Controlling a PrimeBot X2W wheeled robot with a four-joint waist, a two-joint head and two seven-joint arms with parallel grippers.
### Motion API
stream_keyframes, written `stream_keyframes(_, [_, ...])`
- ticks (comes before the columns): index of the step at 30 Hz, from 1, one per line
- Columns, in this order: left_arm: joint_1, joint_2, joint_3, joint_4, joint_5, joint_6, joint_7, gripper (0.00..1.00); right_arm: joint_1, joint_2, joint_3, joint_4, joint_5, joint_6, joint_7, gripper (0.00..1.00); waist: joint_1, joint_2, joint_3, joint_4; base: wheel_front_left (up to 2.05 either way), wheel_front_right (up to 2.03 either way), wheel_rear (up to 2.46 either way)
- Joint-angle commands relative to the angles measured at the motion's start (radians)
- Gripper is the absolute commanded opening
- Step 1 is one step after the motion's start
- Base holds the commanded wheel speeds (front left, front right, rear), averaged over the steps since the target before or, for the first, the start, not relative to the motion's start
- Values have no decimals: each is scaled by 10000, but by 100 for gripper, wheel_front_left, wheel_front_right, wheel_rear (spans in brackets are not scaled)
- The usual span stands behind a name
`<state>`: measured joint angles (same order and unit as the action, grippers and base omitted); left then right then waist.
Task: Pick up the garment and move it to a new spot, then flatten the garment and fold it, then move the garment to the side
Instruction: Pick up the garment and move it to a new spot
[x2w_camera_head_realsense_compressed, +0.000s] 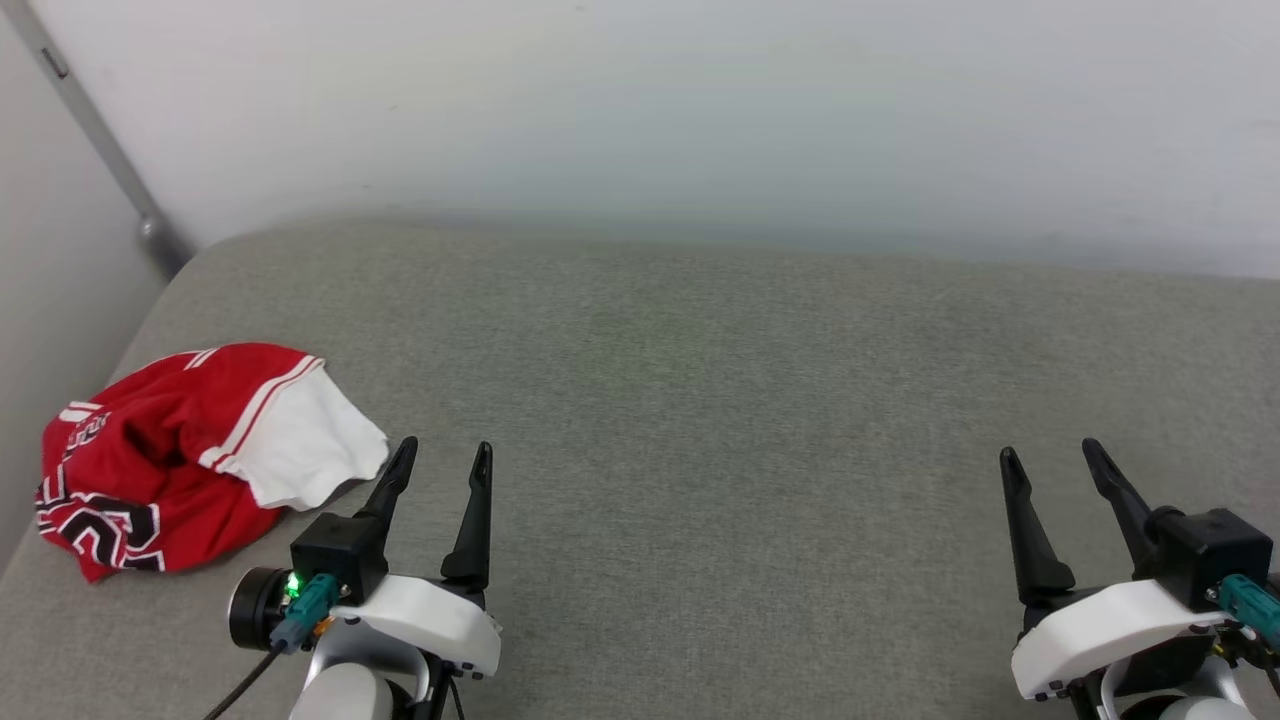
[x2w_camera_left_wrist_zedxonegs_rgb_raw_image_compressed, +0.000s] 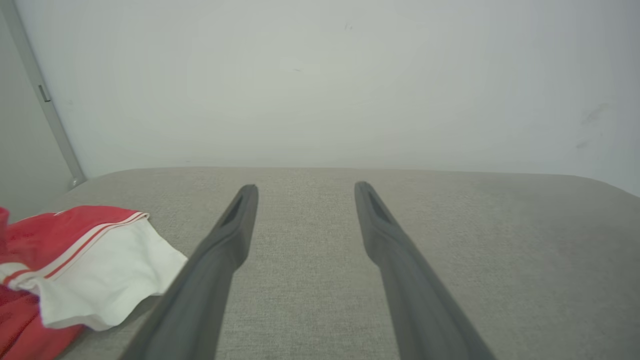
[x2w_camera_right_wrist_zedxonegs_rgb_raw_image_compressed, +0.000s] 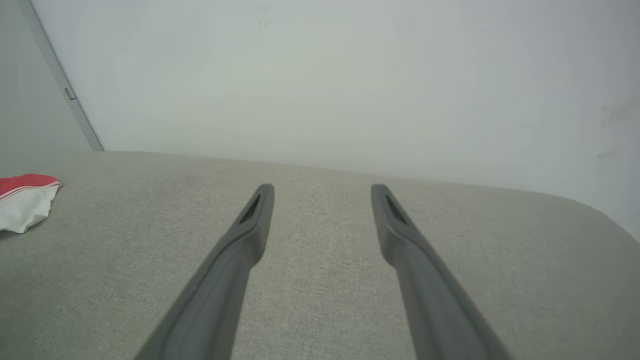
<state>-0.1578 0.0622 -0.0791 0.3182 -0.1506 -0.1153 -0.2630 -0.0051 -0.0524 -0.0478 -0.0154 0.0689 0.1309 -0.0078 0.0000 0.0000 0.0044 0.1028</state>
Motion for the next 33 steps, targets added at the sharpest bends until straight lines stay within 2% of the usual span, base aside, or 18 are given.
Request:
stream_keyframes(1, [-145, 5, 20, 5, -30, -30, -26, 100, 79, 36, 33, -133, -82, -3, 27, 100, 0, 0, 6, 483, 0, 0, 0])
stream_keyframes(2, [-125, -4, 62, 7, -70, -25, -26, 100, 68, 36, 127, -192, -102, -3, 61, 100, 0, 0, 16, 637, 0, 0, 0])
stream_keyframes(3, [-147, -25, 113, 61, -95, -10, -26, 100, 48, 36, 252, -324, -117, -3, 148, 100, 0, 0, 42, 1218, 0, 0, 0])
stream_keyframes(7, [-129, -38, 235, 34, -131, 16, -26, 100, -19, 34, 461, -429, -211, -3, 227, 100, 0, 0, 60, 2006, 0, 0, 0])
stream_keyframes(17, [9, -66, 780, -65, -212, 78, -26, 100, -167, 30, 984, -492, -252, -3, 306, 100, 0, 0, 101, 3501, 0, 0, 0])
stream_keyframes(24, [54, -87, 1051, -158, -268, 68, -26, 100, -328, 28, 1162, -509, -251, -5, 319, 100, 0, 0, 197, 4045, 0, 0, 0])
stream_keyframes(33, [-92, -99, 1219, -158, -227, 35, -26, 100, -392, 30, 1226, -462, -266, -3, 298, 100, 0, 0, 286, 4191, 0, 0, 0])
